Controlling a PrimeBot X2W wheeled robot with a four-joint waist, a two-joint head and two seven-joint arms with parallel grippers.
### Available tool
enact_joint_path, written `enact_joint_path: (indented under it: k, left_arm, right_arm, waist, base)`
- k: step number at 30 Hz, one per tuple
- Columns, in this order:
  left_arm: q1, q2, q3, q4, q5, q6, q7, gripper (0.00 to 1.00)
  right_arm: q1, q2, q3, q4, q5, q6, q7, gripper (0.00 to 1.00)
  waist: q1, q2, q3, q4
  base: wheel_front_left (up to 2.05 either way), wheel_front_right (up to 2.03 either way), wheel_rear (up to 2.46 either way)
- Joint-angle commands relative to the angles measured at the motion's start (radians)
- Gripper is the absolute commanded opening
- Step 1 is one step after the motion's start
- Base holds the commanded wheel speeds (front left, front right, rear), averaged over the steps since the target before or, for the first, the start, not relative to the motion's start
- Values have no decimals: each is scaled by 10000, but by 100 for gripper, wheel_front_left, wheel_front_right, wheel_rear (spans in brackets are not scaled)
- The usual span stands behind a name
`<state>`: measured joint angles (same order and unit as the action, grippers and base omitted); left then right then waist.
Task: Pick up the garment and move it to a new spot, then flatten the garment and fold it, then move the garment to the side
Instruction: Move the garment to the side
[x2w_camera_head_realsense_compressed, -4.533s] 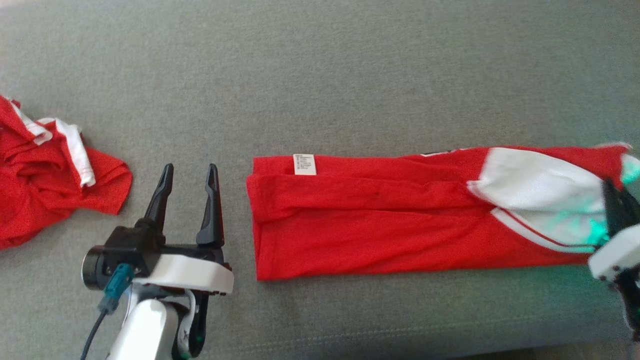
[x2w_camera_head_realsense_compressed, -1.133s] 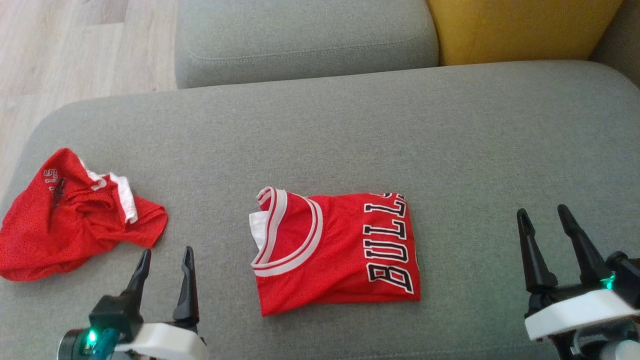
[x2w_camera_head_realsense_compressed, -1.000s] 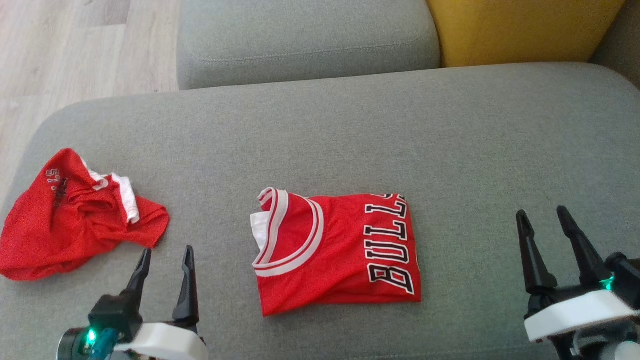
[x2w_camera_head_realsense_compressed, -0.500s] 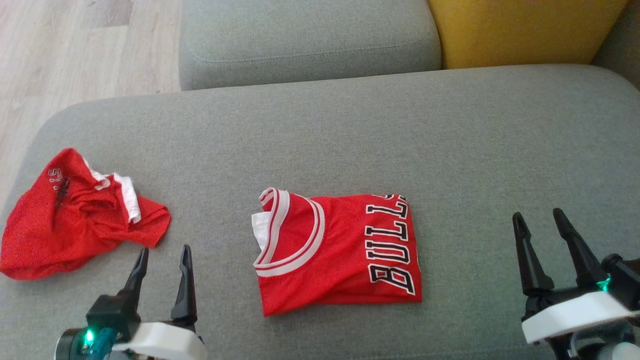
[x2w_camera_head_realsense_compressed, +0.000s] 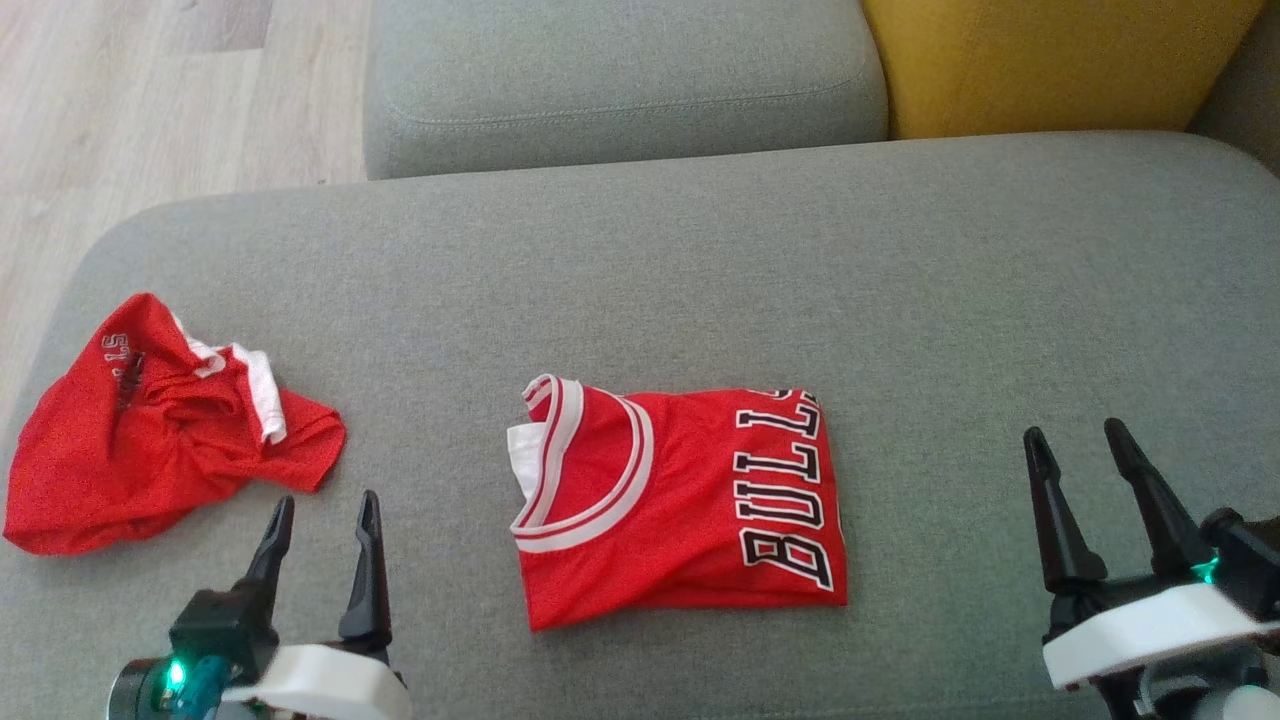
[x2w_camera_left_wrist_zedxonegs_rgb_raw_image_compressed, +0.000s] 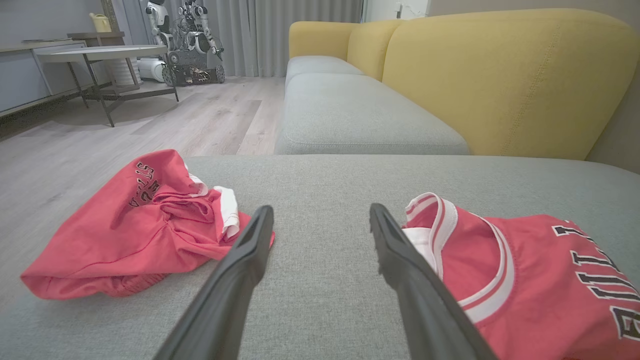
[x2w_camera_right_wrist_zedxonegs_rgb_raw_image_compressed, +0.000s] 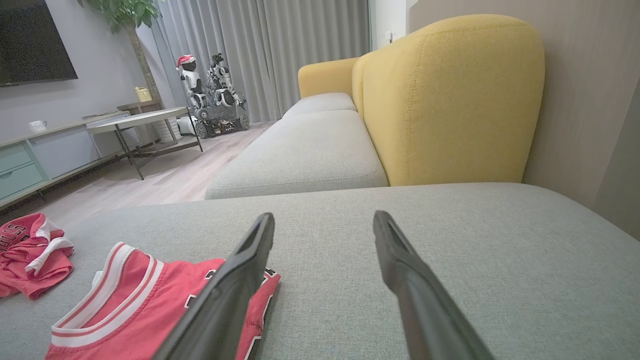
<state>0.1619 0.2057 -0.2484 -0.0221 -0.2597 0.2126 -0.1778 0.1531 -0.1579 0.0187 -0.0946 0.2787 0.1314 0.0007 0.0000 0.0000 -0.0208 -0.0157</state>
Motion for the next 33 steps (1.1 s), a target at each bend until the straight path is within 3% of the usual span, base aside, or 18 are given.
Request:
enact_joint_path:
  k: [1, 11, 23, 33]
  left_arm:
    - [-441, 161, 317, -345, -48, 64, -108, 100]
    - [-701, 156, 223, -317, -34, 83, -162, 100]
    - [-1787, -99, -116, -207, 44, -149, -464, 100]
    - [-2348, -467, -216, 116, 63, -235, -747, 100]
  right_arm:
    - [-279, -119, 173, -309, -57, -7, -5, 100]
    - [-456, -139, 348, 214, 118, -7, 191, 100]
    - [-1745, -124, 1588, 3034, 612, -7, 87, 100]
    - [-2718, 13, 1994, 5105, 849, -7, 321, 100]
  waist:
    - [0, 0, 8, 7]
    - [0, 0, 152, 262]
    - [0, 0, 1188, 1427]
    - [0, 0, 1606, 1966]
  base:
    - [0, 0, 0]
    - [0, 0, 0]
    - [0, 0, 0]
    - [0, 0, 0]
